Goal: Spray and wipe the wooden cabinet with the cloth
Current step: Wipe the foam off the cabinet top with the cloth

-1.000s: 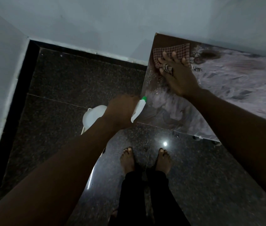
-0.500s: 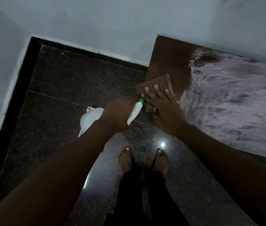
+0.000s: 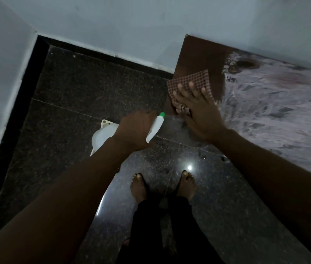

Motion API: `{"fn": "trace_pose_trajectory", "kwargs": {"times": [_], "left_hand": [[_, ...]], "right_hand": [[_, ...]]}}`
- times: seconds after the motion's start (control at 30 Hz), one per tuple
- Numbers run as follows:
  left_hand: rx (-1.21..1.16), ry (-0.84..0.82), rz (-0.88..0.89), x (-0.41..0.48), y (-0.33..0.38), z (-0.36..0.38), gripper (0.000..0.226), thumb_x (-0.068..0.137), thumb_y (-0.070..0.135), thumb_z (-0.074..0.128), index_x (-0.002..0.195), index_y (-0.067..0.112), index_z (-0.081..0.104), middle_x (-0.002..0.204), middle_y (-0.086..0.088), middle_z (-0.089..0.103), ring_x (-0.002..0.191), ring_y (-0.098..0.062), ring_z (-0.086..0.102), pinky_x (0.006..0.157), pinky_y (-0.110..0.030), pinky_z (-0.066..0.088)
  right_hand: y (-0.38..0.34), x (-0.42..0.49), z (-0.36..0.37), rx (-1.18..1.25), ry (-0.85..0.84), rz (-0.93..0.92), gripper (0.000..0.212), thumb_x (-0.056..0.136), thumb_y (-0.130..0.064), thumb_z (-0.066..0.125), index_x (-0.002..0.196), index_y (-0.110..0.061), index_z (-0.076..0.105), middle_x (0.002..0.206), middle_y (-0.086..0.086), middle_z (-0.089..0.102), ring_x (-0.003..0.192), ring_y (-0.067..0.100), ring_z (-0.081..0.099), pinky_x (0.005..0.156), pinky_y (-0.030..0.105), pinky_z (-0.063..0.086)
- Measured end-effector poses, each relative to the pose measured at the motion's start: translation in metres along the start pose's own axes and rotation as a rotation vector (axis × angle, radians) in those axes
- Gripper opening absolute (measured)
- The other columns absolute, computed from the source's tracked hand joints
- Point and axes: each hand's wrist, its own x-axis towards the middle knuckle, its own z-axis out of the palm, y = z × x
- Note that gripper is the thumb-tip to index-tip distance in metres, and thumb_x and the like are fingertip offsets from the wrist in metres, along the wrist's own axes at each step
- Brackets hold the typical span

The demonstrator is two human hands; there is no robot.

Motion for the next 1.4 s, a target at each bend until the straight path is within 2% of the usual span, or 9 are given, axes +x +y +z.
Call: {"fn": "trace_pose_trajectory", "kwargs": {"times": [0.13, 0.27, 0.5, 0.73, 0.83, 0.93, 1.03, 1.1, 1.4], "left_hand": [[0.024, 0.019, 0.023, -0.002, -0.001, 0.003, 0.043, 0.073, 0.024, 0.067, 0.111, 0.007, 0.054, 0.101, -0.013, 0.063, 0.091, -0.03, 0.061, 0.077, -0.041, 0.05], [0.025, 0.03, 0.058, -0.005, -0.002, 0.005, 0.042, 0.072, 0.023, 0.067, 0.109, 0.007, 0.055, 0.101, -0.014, 0.063, 0.09, -0.031, 0.061, 0.077, -0.04, 0.049], [-0.009, 0.021, 0.155, -0.01, -0.014, 0.007, 0.043, 0.071, 0.017, 0.072, 0.107, -0.001, 0.058, 0.098, -0.02, 0.064, 0.088, -0.035, 0.062, 0.078, -0.044, 0.052], [0.063, -0.033, 0.224, -0.013, -0.024, 0.011, 0.04, 0.074, 0.023, 0.067, 0.107, 0.004, 0.056, 0.102, -0.015, 0.061, 0.092, -0.029, 0.059, 0.081, -0.039, 0.049], [0.056, -0.048, 0.218, -0.021, -0.026, 0.013, 0.046, 0.072, 0.023, 0.073, 0.111, 0.004, 0.057, 0.104, -0.016, 0.064, 0.094, -0.031, 0.061, 0.081, -0.038, 0.048], [0.111, -0.03, 0.247, -0.029, -0.026, 0.016, 0.039, 0.074, 0.021, 0.07, 0.107, 0.003, 0.06, 0.098, -0.015, 0.066, 0.088, -0.032, 0.063, 0.076, -0.039, 0.048], [0.1, -0.032, 0.261, -0.037, -0.025, 0.016, 0.039, 0.064, 0.014, 0.079, 0.096, 0.0, 0.064, 0.085, -0.019, 0.068, 0.075, -0.037, 0.065, 0.068, -0.039, 0.051], [0.107, -0.073, 0.263, -0.04, -0.022, 0.017, 0.046, 0.058, 0.015, 0.083, 0.098, 0.001, 0.065, 0.086, -0.019, 0.069, 0.076, -0.037, 0.066, 0.069, -0.041, 0.052], [0.057, -0.043, 0.299, -0.039, -0.028, 0.018, 0.042, 0.067, 0.017, 0.075, 0.104, 0.003, 0.061, 0.095, -0.016, 0.066, 0.084, -0.032, 0.064, 0.074, -0.038, 0.05]], "right_hand": [[-0.019, -0.045, 0.015, -0.07, -0.068, -0.125, 0.06, 0.098, -0.04, 0.03, 0.156, -0.026, 0.021, 0.165, -0.002, 0.012, 0.153, 0.024, 0.002, 0.123, 0.05, 0.008], [-0.026, -0.062, 0.017, -0.053, -0.082, -0.152, 0.058, 0.099, -0.039, 0.029, 0.155, -0.026, 0.023, 0.164, -0.004, 0.013, 0.153, 0.022, 0.004, 0.123, 0.05, 0.01], [-0.014, -0.024, 0.006, 0.077, 0.05, 0.115, 0.051, 0.105, -0.037, 0.034, 0.154, -0.028, 0.024, 0.164, -0.005, 0.017, 0.153, 0.02, 0.004, 0.124, 0.044, 0.001], [-0.036, -0.056, 0.024, 0.169, 0.08, 0.086, 0.051, 0.102, -0.028, 0.046, 0.151, -0.027, 0.034, 0.162, -0.007, 0.023, 0.153, 0.015, 0.007, 0.124, 0.043, 0.005], [-0.026, -0.043, 0.015, 0.252, 0.115, 0.21, 0.046, 0.104, -0.032, 0.041, 0.15, -0.026, 0.036, 0.161, -0.006, 0.026, 0.152, 0.017, 0.01, 0.124, 0.041, 0.002], [-0.015, -0.024, 0.004, 0.337, 0.138, 0.31, 0.046, 0.105, -0.037, 0.037, 0.149, -0.026, 0.037, 0.161, -0.006, 0.025, 0.152, 0.018, 0.01, 0.124, 0.045, 0.0], [-0.012, -0.022, 0.002, 0.349, 0.113, 0.307, 0.046, 0.106, -0.037, 0.036, 0.15, -0.026, 0.035, 0.162, -0.006, 0.023, 0.153, 0.018, 0.007, 0.124, 0.047, -0.001], [-0.012, -0.024, 0.002, 0.355, 0.108, 0.305, 0.047, 0.106, -0.037, 0.036, 0.151, -0.026, 0.034, 0.162, -0.006, 0.021, 0.153, 0.019, 0.006, 0.124, 0.048, -0.001], [-0.045, -0.04, 0.018, 0.252, 0.109, 0.274, 0.048, 0.104, -0.036, 0.038, 0.152, -0.027, 0.031, 0.163, -0.005, 0.02, 0.153, 0.019, 0.004, 0.124, 0.049, 0.002]]}}
